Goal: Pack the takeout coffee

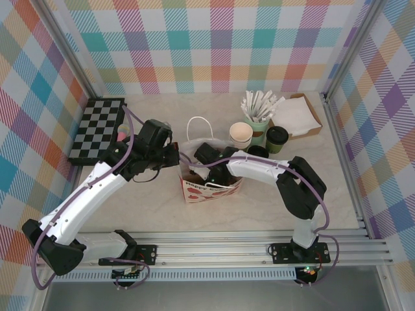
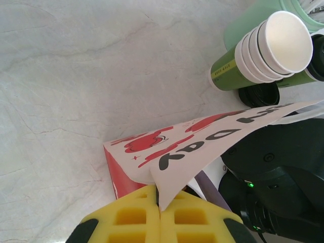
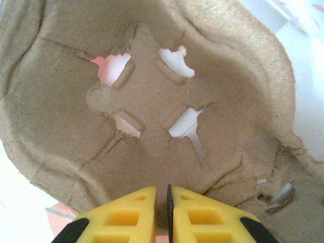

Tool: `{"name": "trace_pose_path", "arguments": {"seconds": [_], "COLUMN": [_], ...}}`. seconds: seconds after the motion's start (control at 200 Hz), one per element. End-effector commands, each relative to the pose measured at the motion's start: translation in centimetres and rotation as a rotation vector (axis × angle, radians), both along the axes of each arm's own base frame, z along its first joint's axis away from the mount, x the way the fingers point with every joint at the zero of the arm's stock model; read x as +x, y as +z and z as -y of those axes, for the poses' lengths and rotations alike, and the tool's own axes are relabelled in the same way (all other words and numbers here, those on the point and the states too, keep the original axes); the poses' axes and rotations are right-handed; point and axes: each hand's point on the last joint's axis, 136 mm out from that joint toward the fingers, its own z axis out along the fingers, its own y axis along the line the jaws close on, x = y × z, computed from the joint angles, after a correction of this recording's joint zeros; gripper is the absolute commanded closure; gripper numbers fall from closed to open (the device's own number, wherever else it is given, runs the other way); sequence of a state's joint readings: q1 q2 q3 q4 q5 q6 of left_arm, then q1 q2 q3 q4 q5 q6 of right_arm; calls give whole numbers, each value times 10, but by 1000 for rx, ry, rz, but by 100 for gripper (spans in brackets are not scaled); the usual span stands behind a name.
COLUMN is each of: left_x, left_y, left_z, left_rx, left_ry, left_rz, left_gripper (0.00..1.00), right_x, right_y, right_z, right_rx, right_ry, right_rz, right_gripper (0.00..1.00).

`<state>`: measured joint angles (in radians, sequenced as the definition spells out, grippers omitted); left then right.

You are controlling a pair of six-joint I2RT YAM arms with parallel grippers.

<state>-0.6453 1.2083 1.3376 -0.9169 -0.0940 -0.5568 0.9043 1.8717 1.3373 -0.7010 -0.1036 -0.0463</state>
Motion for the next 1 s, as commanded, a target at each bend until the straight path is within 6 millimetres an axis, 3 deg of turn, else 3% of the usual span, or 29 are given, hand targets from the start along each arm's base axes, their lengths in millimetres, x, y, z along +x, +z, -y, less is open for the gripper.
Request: {"name": "trace_pose_path", "arguments": {"seconds": [0.0, 0.105, 0.31, 0.455, 0.605, 0.875, 0.995], "left_x": [-5, -7, -8, -6, -3, -1, -1], "left_y": [7, 7, 7, 6, 3, 4, 2], "left_z": [-2, -6, -10, -10, -11, -11, -12], "left_rx": [-22, -14, -1, 0, 18, 22, 25], "left_ry": [-6, -1, 10, 15, 26, 40, 46], "left_rz": [10, 12, 17, 21, 13, 10, 5], "left_gripper": [100, 100, 100, 100, 100, 100, 100], "right_x": [14, 16, -10, -21, -19, -22, -28], "right_y": [-4, 9, 40, 37, 34, 50, 37], "right_z": [-2, -7, -22, -21, -20, -26, -22], "right_rx": [-26, 1, 130, 157, 178, 243, 242], "right_ry": [10, 25, 76, 75, 66, 109, 173], "right_rz": [82, 96, -7, -54, -28, -6, -3], "right_gripper": [85, 83, 82, 82, 82, 83, 85]}}
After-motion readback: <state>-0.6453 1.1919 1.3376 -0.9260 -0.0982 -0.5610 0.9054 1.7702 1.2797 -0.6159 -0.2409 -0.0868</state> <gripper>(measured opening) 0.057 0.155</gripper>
